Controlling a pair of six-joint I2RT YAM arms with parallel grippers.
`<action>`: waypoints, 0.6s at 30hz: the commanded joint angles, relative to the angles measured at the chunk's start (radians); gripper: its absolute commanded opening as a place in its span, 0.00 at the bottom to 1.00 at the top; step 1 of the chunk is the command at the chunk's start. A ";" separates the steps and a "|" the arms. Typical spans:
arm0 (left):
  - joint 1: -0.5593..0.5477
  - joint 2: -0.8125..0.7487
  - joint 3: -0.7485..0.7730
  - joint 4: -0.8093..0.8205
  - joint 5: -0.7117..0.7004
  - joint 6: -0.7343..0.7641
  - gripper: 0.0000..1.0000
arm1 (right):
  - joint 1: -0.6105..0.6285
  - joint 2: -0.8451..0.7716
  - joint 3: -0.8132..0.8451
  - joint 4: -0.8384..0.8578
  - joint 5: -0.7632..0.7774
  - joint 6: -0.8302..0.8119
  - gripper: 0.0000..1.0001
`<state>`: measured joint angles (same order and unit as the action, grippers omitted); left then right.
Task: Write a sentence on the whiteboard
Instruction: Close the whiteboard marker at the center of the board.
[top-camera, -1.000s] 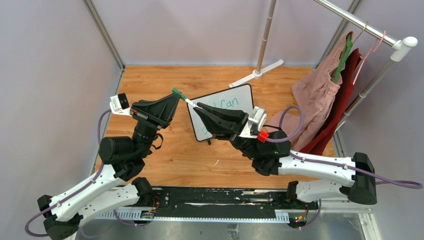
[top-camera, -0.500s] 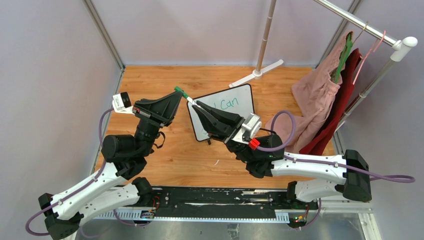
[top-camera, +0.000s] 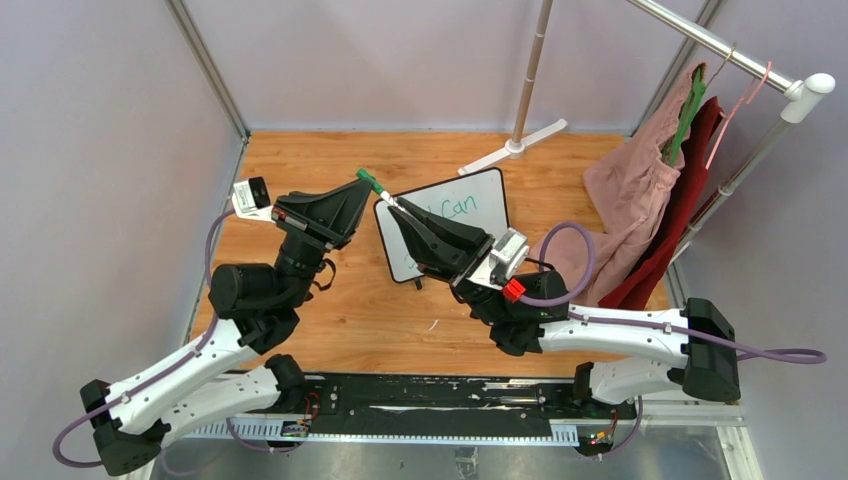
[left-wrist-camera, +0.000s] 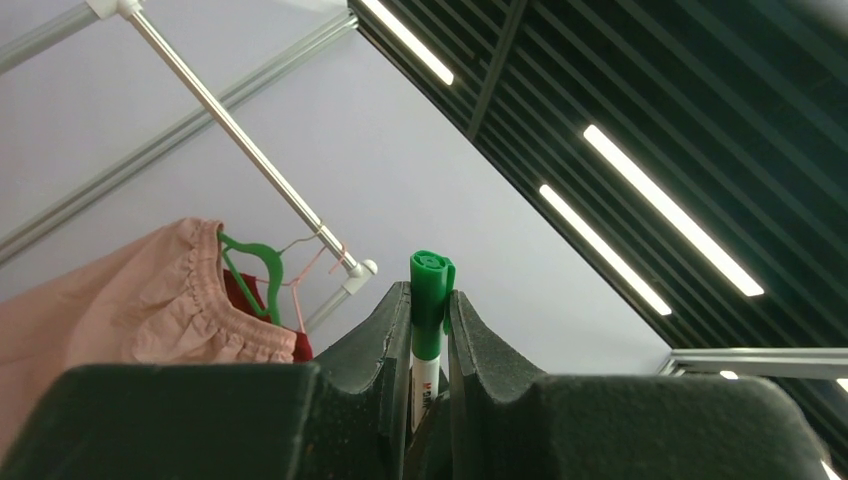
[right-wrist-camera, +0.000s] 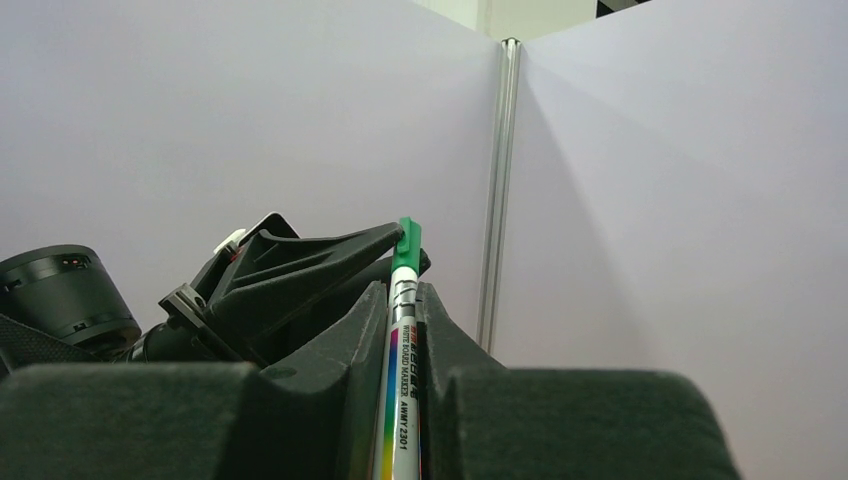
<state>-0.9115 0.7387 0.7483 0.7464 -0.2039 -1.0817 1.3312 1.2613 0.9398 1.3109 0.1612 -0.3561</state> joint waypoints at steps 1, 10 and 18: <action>-0.011 0.050 0.016 -0.062 0.147 -0.012 0.00 | 0.013 0.017 0.018 0.044 -0.016 -0.009 0.00; -0.023 0.036 0.002 -0.067 0.105 -0.002 0.01 | 0.013 0.000 0.007 0.042 -0.012 -0.011 0.00; -0.022 0.015 0.020 -0.094 0.069 0.037 0.21 | 0.012 -0.016 -0.004 0.048 -0.017 -0.004 0.00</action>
<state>-0.9150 0.7490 0.7685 0.7380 -0.1879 -1.0813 1.3312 1.2602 0.9375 1.3357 0.1600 -0.3634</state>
